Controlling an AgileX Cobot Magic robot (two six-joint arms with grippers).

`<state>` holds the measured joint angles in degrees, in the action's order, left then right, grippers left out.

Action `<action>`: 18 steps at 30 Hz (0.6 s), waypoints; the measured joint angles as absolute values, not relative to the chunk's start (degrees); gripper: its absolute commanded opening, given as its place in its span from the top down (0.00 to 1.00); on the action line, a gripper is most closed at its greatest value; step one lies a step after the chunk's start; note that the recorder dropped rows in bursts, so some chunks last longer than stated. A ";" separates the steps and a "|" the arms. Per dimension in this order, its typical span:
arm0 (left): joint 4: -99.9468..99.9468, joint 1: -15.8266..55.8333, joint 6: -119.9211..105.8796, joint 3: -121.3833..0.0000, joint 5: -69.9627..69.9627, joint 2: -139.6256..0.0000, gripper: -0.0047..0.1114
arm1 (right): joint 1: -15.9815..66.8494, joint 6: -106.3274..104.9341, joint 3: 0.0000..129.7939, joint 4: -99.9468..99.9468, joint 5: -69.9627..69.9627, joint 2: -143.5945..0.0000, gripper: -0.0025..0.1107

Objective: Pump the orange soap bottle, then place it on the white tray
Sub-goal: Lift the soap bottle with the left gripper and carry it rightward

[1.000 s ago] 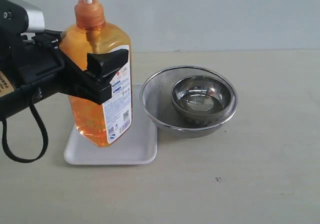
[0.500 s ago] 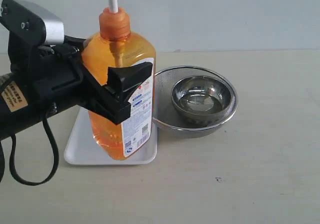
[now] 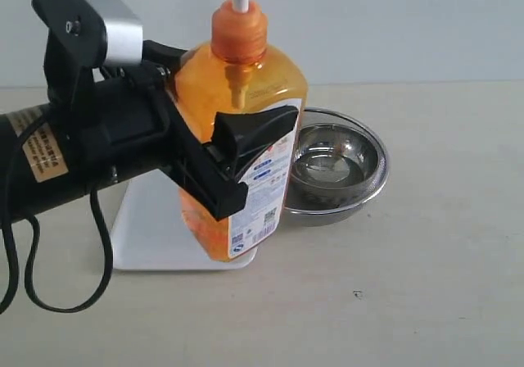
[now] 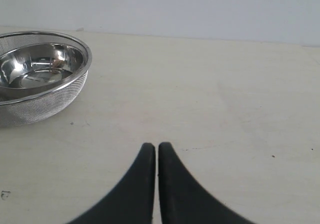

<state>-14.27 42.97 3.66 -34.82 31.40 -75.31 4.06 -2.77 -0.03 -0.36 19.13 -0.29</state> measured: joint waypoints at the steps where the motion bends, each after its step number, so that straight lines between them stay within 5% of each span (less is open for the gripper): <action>1: -14.56 42.97 3.96 -34.74 31.27 -75.31 0.92 | 4.06 -2.77 -0.03 -0.36 19.13 -0.29 0.98; 18: -33.75 42.33 13.58 -39.72 31.07 -84.36 0.92 | 4.06 -2.77 -0.03 -0.36 19.13 -0.29 0.98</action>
<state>-33.75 42.33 13.58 -39.72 31.07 -84.36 4.06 -2.77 -0.03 -0.36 19.13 -0.29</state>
